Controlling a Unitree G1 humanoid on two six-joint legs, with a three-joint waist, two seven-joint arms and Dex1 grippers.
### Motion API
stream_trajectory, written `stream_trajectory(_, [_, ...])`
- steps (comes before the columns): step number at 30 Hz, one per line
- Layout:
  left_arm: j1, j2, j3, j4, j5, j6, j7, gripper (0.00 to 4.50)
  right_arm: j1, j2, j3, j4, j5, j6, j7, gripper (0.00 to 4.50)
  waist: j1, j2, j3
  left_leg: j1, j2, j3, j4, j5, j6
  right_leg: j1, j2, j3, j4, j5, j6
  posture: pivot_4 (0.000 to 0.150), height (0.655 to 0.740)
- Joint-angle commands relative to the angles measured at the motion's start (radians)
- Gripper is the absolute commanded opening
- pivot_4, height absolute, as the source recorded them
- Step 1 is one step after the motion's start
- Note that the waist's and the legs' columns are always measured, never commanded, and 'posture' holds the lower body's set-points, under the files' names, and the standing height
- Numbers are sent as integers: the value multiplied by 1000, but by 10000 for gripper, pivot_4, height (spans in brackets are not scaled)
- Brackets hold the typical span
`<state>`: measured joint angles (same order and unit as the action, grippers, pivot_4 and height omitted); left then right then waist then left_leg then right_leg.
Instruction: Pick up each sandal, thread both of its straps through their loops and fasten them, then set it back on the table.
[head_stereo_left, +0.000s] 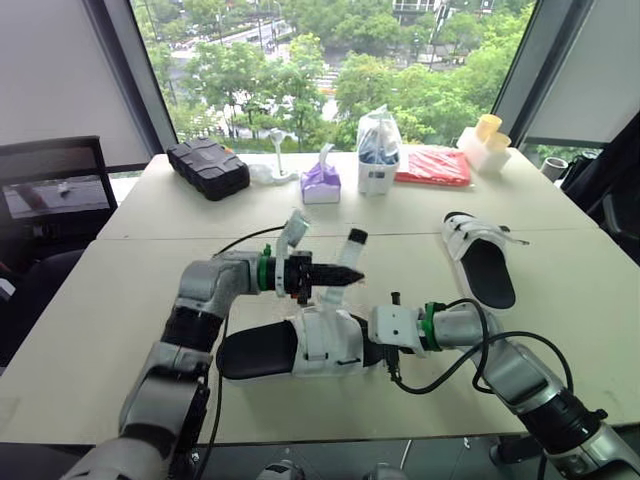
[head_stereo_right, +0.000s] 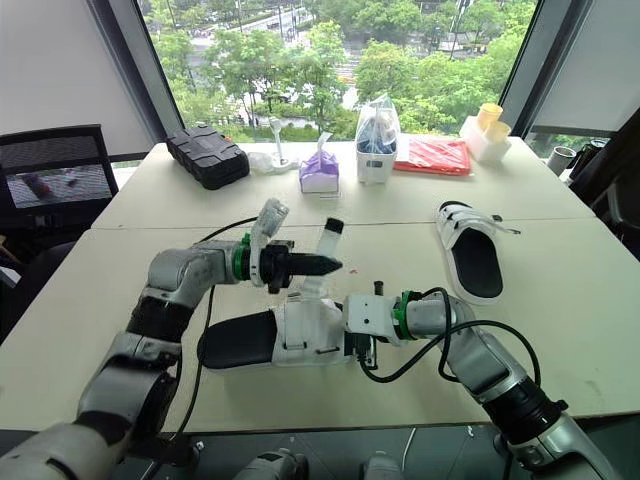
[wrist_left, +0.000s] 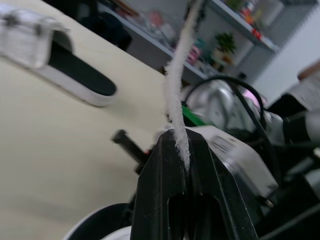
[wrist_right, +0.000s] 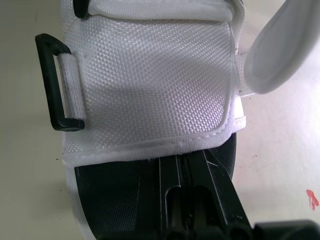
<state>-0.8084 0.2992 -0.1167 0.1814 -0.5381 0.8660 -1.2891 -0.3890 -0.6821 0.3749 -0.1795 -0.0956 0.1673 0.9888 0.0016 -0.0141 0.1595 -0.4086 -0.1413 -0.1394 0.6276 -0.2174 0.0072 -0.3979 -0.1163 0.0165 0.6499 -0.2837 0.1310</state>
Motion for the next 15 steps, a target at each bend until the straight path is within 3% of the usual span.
stream_trajectory(1, [25,25,-42,-147,-15,-70,-37,321,16,-7,15,31,-29,11,5,0,2,0,0,0,0,0,0,0,0,0,0,0,0,0,0,1500,7400])
stream_trajectory(3, [38,49,-79,-180,5,-104,-59,321,15,-5,17,32,-27,11,9,0,4,1,0,1,0,0,0,0,0,1,0,0,0,0,0,1500,7400])
stream_trajectory(11, [180,100,-189,-207,176,-701,-227,321,9,0,31,52,-29,-11,29,0,9,1,-1,1,0,0,-1,0,0,1,-1,0,-2,0,-1,1500,7400])
stream_trajectory(15, [217,120,-216,-208,209,-858,-272,321,5,2,33,67,-32,-24,33,0,7,1,-1,1,1,0,-1,0,1,1,-1,0,-2,0,-1,1500,7400])
